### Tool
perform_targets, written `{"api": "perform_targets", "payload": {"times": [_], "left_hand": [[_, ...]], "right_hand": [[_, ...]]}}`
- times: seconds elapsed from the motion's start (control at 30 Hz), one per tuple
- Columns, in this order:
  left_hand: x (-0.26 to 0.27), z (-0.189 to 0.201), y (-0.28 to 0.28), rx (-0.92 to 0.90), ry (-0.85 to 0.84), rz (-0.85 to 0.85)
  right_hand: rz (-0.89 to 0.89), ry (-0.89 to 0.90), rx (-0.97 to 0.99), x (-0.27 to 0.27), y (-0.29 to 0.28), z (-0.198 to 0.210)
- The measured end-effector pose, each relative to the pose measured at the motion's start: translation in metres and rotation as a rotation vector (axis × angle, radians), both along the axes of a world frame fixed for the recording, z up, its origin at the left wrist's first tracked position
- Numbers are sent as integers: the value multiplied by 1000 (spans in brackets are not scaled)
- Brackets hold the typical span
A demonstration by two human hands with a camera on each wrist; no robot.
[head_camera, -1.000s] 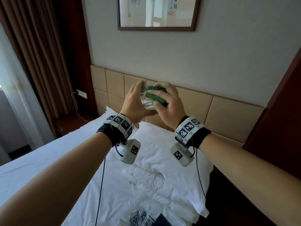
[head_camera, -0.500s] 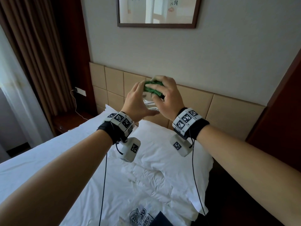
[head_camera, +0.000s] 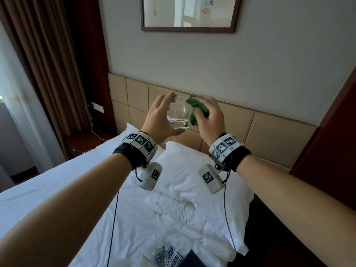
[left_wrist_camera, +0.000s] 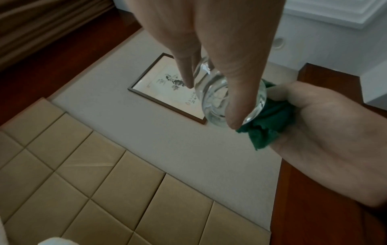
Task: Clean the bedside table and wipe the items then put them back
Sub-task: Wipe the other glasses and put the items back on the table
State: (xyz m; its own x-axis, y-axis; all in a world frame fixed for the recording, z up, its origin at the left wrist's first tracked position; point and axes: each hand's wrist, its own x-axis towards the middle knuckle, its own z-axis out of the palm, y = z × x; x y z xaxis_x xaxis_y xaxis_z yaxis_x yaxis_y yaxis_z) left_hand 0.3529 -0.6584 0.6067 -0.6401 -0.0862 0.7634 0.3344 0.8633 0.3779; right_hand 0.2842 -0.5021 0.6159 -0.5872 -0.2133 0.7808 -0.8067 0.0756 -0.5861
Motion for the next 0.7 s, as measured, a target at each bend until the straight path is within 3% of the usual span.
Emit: {"api": "perform_targets", "payload": {"times": [0.07, 0.13, 0.43, 0.57, 0.7], "left_hand": [[3, 0, 3, -16, 3, -5], [5, 0, 6, 16, 15, -14], [2, -6, 15, 309, 45, -115], [1, -4, 16, 289, 22, -126], [1, -3, 12, 203, -14, -37]], "right_hand": [[99, -291, -58, -1, -2, 1], [170, -455, -116, 0, -4, 2], [309, -761, -219, 6, -3, 7], [284, -631, -232, 9, -4, 10], [158, -101, -28, 11, -3, 15]]}}
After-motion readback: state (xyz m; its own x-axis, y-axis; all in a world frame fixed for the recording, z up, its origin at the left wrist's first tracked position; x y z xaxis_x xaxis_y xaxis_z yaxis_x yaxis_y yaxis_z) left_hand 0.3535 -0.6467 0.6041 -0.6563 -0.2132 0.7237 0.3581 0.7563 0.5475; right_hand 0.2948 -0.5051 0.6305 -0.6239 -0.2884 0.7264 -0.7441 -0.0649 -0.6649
